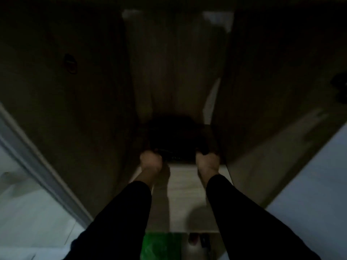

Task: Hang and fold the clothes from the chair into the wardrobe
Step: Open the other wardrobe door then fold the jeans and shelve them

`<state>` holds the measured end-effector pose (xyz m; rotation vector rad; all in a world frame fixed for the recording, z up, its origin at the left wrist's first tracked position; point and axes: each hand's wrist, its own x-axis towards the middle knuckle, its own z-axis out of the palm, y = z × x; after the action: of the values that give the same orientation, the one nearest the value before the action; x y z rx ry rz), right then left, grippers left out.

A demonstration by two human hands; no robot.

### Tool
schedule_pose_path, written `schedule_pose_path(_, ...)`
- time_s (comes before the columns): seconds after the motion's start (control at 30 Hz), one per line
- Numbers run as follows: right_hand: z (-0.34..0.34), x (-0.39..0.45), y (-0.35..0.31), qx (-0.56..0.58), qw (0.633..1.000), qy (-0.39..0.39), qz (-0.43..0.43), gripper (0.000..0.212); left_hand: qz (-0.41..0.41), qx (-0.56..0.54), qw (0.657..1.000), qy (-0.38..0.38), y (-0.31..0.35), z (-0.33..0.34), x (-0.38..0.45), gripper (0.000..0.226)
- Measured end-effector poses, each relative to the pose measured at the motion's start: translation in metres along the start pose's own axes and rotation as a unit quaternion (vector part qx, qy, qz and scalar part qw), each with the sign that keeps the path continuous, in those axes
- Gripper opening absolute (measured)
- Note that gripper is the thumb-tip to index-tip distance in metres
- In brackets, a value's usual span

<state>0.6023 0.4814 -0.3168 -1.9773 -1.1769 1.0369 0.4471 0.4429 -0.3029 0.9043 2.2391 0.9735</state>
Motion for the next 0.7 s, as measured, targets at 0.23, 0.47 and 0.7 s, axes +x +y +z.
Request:
schedule_pose_path(0.23,-0.063,-0.161,0.004,0.128,0.983,-0.122,0.059,0.064,-0.013,-0.197,0.979,-0.046,-0.004,-0.085,-0.148,0.047)
schedule_pose_path(0.47,-0.118,-0.315,0.01,0.19,0.973,-0.126,0.042,0.053,-0.05,-0.346,0.937,0.008,-0.023,-0.194,-0.272,0.048)
schedule_pose_path(0.7,-0.128,-0.413,0.003,0.169,0.965,-0.197,-0.036,0.021,-0.039,-0.443,0.892,0.079,-0.048,-0.273,-0.365,0.037)
